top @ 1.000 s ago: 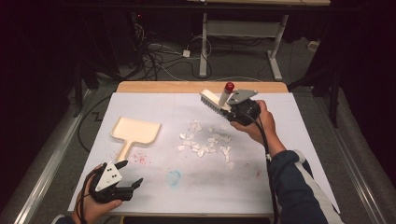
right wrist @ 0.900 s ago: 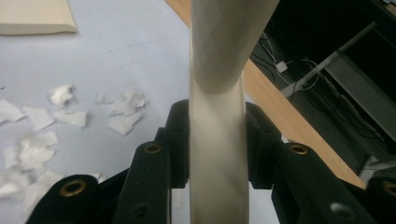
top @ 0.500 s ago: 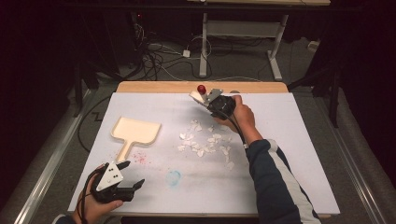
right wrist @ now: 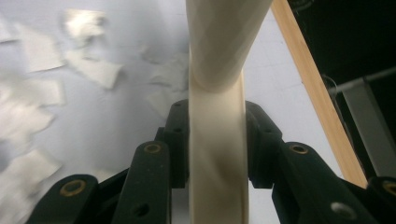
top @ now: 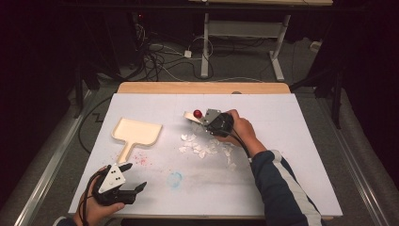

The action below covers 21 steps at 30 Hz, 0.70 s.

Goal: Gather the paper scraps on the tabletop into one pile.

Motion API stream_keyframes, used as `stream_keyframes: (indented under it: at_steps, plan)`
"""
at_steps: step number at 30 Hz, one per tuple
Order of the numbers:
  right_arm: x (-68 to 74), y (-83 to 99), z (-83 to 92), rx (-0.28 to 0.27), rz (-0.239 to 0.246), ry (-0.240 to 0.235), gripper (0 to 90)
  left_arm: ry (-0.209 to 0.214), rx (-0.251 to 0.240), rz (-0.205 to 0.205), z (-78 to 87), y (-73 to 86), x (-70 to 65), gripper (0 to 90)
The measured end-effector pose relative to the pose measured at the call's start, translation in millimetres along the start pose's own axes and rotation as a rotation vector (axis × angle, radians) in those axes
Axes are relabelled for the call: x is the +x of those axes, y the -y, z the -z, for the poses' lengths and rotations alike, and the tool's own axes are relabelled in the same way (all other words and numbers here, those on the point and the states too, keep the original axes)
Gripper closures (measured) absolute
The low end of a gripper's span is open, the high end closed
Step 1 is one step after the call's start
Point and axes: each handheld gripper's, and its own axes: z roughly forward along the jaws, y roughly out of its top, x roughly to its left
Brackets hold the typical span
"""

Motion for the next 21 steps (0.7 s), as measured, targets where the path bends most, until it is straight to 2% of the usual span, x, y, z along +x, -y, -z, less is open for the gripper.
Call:
stream_keyframes:
  at_steps: [3, 6, 9, 12, 15, 16, 19, 21]
  plan:
    - [5.0, 8.5, 10.9, -0.026, 0.09, -0.039, 67.9, 0.004, 0.006, -0.004, -1.6, -0.5, -1.2, 20.5]
    - [10.6, 16.0, 22.6, -0.039, 0.131, -0.074, 67.9, 0.008, 0.017, -0.01, -3.2, -1.1, -2.2, 20.5]
    - [13.1, 22.6, 34.9, -0.061, 0.153, -0.104, 67.9, 0.014, 0.022, -0.009, -4.4, -1.9, -3.2, 20.5]
    - [17.3, 28.9, 45.9, -0.076, 0.143, -0.149, 67.9, 0.015, 0.027, -0.011, -5.1, -2.5, -4.3, 20.5]
    - [19.6, 33.8, 54.9, -0.077, 0.183, -0.149, 67.9, 0.02, 0.025, -0.01, -5.0, -3.3, -4.6, 20.7]
    - [22.8, 36.1, 59.5, -0.076, 0.17, -0.16, 67.9, 0.021, 0.024, -0.009, -4.8, -3.5, -4.8, 20.7]
    - [25.3, 39.9, 67.8, -0.08, 0.192, -0.171, 67.9, 0.02, 0.024, -0.01, -4.1, -4.3, -5.6, 20.8]
    - [27.0, 41.5, 72.5, -0.084, 0.176, -0.189, 68.0, 0.023, 0.022, -0.009, -4.1, -5.0, -6.3, 20.8]
